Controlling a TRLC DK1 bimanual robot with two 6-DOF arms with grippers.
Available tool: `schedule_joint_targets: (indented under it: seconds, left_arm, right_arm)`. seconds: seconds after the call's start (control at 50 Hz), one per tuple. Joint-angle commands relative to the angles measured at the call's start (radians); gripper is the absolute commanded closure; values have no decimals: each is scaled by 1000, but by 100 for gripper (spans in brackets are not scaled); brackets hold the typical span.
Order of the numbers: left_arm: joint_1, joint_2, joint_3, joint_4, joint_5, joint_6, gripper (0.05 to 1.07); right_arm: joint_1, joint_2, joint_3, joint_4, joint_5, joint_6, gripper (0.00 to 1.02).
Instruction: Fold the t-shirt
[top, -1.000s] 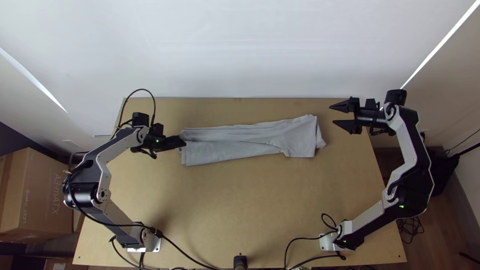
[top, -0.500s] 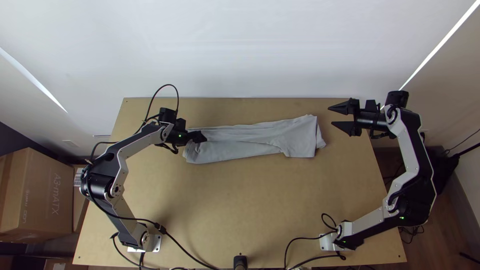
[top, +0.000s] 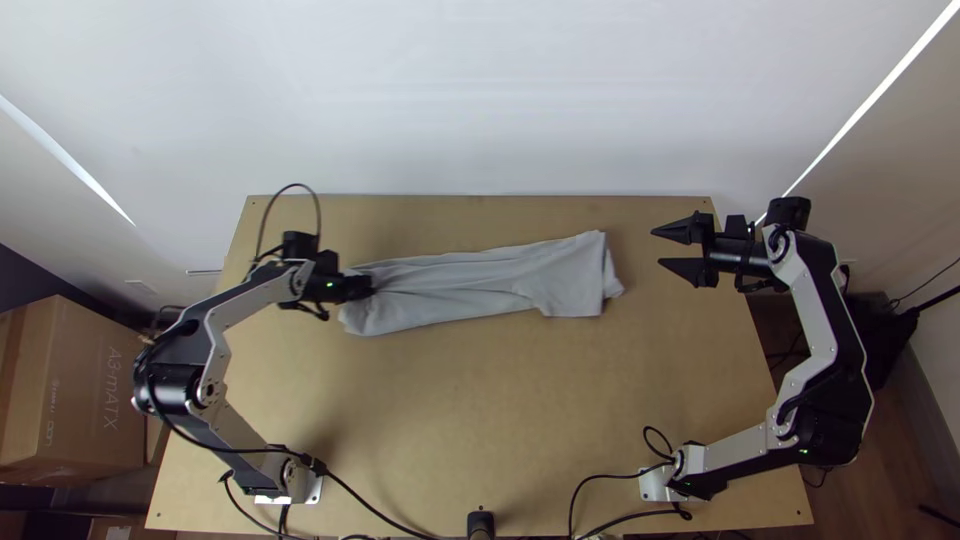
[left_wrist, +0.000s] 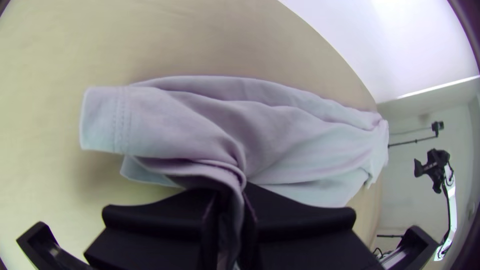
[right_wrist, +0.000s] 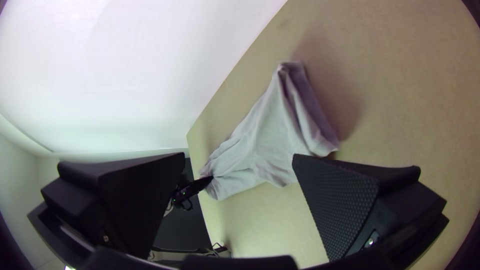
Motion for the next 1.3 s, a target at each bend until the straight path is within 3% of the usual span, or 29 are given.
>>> schedule_joint_targets:
  seconds: [0.0, 0.3, 0.46, 0.82, 1.1, 1.28]
  left_arm:
    - [134, -78, -63, -68, 1, 104, 105]
    - [465, -198, 14, -349, 72, 374, 105]
    - [503, -278, 97, -479, 110, 409, 105]
    - [167, -413, 318, -544, 118, 155, 105]
    - [-120, -282, 469, -533, 18, 9, 105]
    - [-270, -149, 532, -530, -66, -23, 105]
  right_arm:
    - [14, -48, -38, 16, -10, -9, 4]
    - [56, -65, -93, 73, 36, -25, 4]
    - [70, -68, -113, 108, 85, -25, 4]
    - [77, -101, -147, 116, 111, -27, 4]
    - [39, -143, -179, 116, 112, -29, 4]
    - [22, -180, -207, 116, 111, -27, 4]
